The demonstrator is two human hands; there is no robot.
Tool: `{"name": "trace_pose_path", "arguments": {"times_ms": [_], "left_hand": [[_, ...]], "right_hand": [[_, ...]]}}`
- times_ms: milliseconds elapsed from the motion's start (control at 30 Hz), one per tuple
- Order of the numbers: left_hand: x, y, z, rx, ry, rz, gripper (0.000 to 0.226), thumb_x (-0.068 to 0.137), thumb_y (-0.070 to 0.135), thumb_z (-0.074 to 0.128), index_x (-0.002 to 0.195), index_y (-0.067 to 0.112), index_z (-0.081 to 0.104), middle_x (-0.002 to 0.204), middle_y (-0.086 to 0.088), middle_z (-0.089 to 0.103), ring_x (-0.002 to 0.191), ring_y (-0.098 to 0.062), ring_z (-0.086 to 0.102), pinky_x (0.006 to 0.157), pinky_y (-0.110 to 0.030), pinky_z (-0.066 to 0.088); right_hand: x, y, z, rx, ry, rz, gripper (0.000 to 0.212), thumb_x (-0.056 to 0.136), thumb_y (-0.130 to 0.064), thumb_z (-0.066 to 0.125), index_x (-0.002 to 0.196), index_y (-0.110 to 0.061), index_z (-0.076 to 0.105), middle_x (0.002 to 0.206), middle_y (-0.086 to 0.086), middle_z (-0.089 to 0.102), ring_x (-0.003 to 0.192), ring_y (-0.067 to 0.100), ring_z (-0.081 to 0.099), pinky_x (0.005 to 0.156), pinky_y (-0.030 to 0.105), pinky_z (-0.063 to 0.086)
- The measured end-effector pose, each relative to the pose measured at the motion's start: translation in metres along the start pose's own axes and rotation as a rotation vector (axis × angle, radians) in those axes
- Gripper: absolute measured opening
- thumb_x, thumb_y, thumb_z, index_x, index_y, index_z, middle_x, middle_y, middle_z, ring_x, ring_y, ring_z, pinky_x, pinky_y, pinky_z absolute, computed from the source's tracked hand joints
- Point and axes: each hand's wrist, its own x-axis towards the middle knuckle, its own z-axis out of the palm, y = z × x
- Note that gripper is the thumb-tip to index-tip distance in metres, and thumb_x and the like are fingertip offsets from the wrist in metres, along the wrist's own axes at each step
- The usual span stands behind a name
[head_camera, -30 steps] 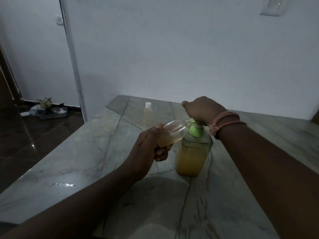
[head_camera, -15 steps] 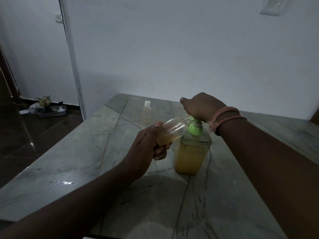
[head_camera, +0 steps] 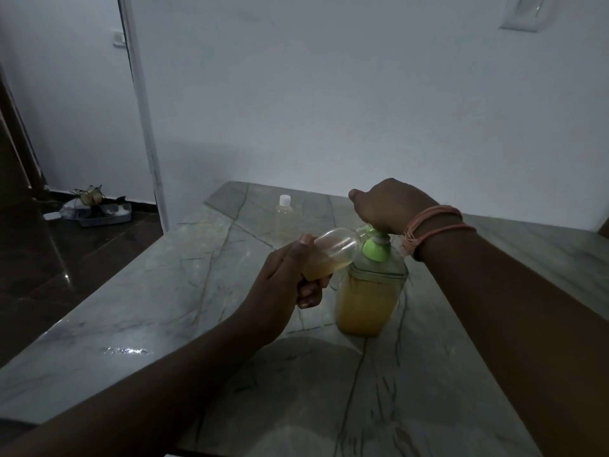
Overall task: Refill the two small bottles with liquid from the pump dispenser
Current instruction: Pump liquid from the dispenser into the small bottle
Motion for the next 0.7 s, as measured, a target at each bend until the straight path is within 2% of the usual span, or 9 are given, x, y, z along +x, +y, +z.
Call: {"name": "trace_pose_path", "arguments": {"times_ms": [133,233,300,367,433,500,567,600,700], "left_hand": [[0.0018,-0.0019,-0.0017,0.011,-0.010,0.000,0.051,0.107,0.037,0.033,0.127,-0.005,0.054,0.064,0.003,0.057,0.049,-0.008,0.041,0.045,-0.019,0.037],[0.0024,-0.0019,-0.0017,0.006,-0.015,0.008,0.053,0.107,0.037,0.033,0.126,-0.007,0.054,0.062,0.004,0.057,0.049,-0.008,0.041,0.044,-0.019,0.037],[0.0022,-0.0020,-0.0013,-0.008,-0.014,0.011,0.053,0.106,0.038,0.035,0.125,-0.007,0.055,0.065,0.002,0.057,0.048,-0.008,0.040,0.044,-0.019,0.037],[0.0018,-0.0019,-0.0018,-0.015,-0.006,0.014,0.050,0.106,0.038,0.036,0.123,-0.005,0.056,0.067,0.000,0.057,0.048,-0.008,0.040,0.044,-0.020,0.037],[0.0023,-0.0024,-0.0022,-0.012,0.000,0.016,0.047,0.107,0.036,0.036,0.122,-0.002,0.057,0.067,-0.001,0.058,0.048,-0.008,0.041,0.044,-0.019,0.037],[0.0035,-0.0032,-0.0029,-0.020,0.002,0.013,0.046,0.107,0.036,0.036,0.121,-0.002,0.058,0.068,-0.002,0.058,0.048,-0.008,0.040,0.043,-0.020,0.037],[0.0041,-0.0041,-0.0038,-0.024,-0.006,0.009,0.048,0.107,0.036,0.035,0.121,-0.004,0.056,0.067,0.000,0.058,0.049,-0.009,0.040,0.043,-0.020,0.036],[0.0040,-0.0046,-0.0043,-0.020,-0.010,0.011,0.048,0.108,0.036,0.034,0.122,-0.005,0.056,0.067,0.001,0.058,0.049,-0.009,0.040,0.044,-0.020,0.036],[0.0030,-0.0049,-0.0044,-0.006,-0.014,0.010,0.052,0.106,0.037,0.035,0.124,-0.007,0.055,0.066,0.000,0.057,0.048,-0.008,0.040,0.044,-0.019,0.037]], "right_hand": [[0.0016,0.0019,0.0045,0.077,0.003,0.025,0.045,0.095,-0.042,0.034,0.063,-0.014,0.047,0.074,0.008,0.053,0.082,0.028,0.054,0.071,0.031,0.036],[0.0012,0.0012,0.0039,0.010,-0.034,0.001,0.041,0.096,-0.034,0.031,0.070,-0.008,0.049,0.072,0.008,0.049,0.072,0.024,0.050,0.068,0.031,0.035],[0.0019,0.0006,0.0016,-0.031,-0.037,-0.009,0.043,0.095,-0.038,0.031,0.071,-0.007,0.050,0.074,0.007,0.051,0.069,0.022,0.049,0.068,0.032,0.035],[0.0028,-0.0007,-0.0011,-0.056,-0.001,-0.010,0.047,0.093,-0.046,0.034,0.070,-0.006,0.047,0.079,0.006,0.051,0.076,0.024,0.051,0.070,0.032,0.037],[0.0022,-0.0016,-0.0019,-0.051,0.038,-0.020,0.040,0.093,-0.046,0.035,0.076,-0.012,0.044,0.087,0.009,0.050,0.086,0.027,0.052,0.074,0.033,0.038],[0.0005,-0.0013,0.0006,-0.025,0.019,-0.056,0.036,0.097,-0.035,0.032,0.068,-0.015,0.041,0.092,0.013,0.053,0.093,0.031,0.054,0.076,0.033,0.038],[-0.0019,-0.0003,0.0037,-0.004,0.015,-0.068,0.037,0.098,-0.026,0.029,0.063,-0.018,0.038,0.088,0.014,0.052,0.092,0.032,0.054,0.075,0.032,0.038],[-0.0027,-0.0008,0.0044,-0.004,0.010,-0.067,0.036,0.098,-0.025,0.028,0.066,-0.017,0.041,0.087,0.015,0.053,0.089,0.032,0.053,0.074,0.032,0.037],[-0.0024,-0.0011,0.0028,-0.019,-0.013,-0.008,0.034,0.095,-0.034,0.030,0.091,-0.011,0.055,0.092,0.014,0.057,0.082,0.028,0.048,0.071,0.032,0.035]]}}
